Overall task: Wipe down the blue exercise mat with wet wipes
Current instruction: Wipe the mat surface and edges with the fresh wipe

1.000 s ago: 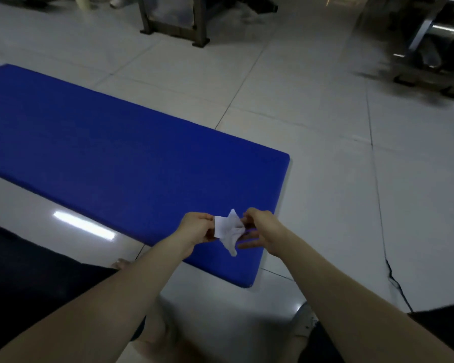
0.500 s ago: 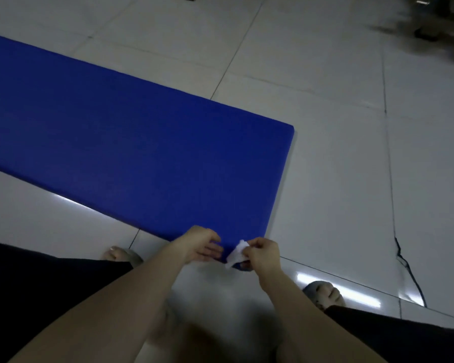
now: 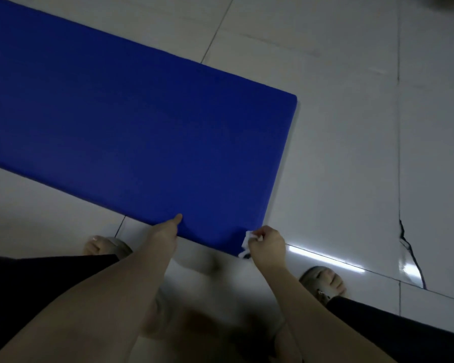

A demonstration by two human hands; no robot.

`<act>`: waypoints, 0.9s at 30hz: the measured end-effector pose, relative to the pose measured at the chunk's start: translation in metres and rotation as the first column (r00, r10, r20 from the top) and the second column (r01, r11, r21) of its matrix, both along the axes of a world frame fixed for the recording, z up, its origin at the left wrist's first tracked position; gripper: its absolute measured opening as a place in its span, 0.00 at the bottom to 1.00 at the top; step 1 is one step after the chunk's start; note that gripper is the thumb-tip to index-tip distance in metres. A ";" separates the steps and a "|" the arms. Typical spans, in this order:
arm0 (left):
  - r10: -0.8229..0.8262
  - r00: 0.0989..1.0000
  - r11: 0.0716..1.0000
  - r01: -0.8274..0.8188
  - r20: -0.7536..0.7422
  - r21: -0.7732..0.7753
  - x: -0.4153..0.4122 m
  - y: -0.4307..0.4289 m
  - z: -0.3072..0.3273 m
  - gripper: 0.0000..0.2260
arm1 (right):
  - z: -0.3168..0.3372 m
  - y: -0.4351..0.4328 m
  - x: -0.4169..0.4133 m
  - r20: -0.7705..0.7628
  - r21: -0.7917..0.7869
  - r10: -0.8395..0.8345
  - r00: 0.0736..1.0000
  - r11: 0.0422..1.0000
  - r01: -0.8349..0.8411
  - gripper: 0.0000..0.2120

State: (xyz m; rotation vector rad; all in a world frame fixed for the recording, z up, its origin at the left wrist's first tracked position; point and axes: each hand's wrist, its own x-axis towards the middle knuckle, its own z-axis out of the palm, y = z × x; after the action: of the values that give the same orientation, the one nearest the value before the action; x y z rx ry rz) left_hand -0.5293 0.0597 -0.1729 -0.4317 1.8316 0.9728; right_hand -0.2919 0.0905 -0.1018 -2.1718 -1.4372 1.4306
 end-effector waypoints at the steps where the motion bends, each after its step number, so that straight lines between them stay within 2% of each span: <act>1: 0.004 1.000 1.000 -0.004 -0.011 -0.007 0.001 -0.003 0.002 0.25 | -0.002 -0.001 -0.004 -0.027 -0.010 0.006 1.000 1.000 -0.007 0.05; 3: 0.036 0.999 0.999 -0.036 -0.031 -0.007 0.002 -0.004 0.012 0.23 | -0.003 -0.004 -0.011 -0.060 -0.059 0.019 0.998 0.998 -0.023 0.12; 5: 0.032 0.999 0.999 -0.033 -0.023 -0.009 0.004 -0.004 0.020 0.19 | -0.005 -0.008 -0.015 -0.088 -0.106 -0.029 0.996 0.994 0.019 0.15; 10: -0.039 0.997 0.999 0.041 0.069 -0.034 0.002 -0.008 0.034 0.21 | -0.003 -0.025 -0.010 0.014 -0.060 -0.105 0.994 0.993 0.106 0.10; 15: -0.150 0.970 0.987 0.159 0.190 -0.032 0.035 -0.028 0.036 0.20 | -0.011 -0.048 0.010 0.123 0.011 -0.180 0.976 0.984 0.180 0.02; 20: -0.263 0.941 0.957 0.282 0.214 -0.067 0.055 -0.039 0.030 0.20 | -0.015 -0.055 0.034 0.194 -0.023 -0.196 0.961 0.979 0.204 0.06; 22: -0.435 0.880 0.871 0.465 0.194 -0.159 0.052 -0.038 0.031 0.22 | -0.016 -0.056 0.040 0.202 -0.044 -0.219 0.955 0.972 0.232 0.04; 23: -0.557 0.811 0.782 0.585 0.180 -0.215 0.048 -0.037 0.033 0.23 | -0.019 -0.055 0.043 0.201 -0.046 -0.252 0.947 0.963 0.266 0.04; 25: -0.769 0.626 0.570 0.762 0.126 -0.307 0.037 -0.031 0.034 0.21 | -0.025 -0.054 0.047 0.204 -0.036 -0.289 0.935 0.953 0.302 0.04; 27: -0.924 0.381 0.345 0.856 0.018 -0.386 0.028 -0.017 0.035 0.17 | -0.030 -0.051 0.048 0.197 -0.027 -0.322 0.926 0.942 0.334 0.04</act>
State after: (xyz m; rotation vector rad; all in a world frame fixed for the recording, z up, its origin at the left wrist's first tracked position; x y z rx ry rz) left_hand -0.5017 0.0425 -0.1376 0.5445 1.9936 -0.1218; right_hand -0.2434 0.0393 -0.1314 -2.4987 -1.0217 1.1890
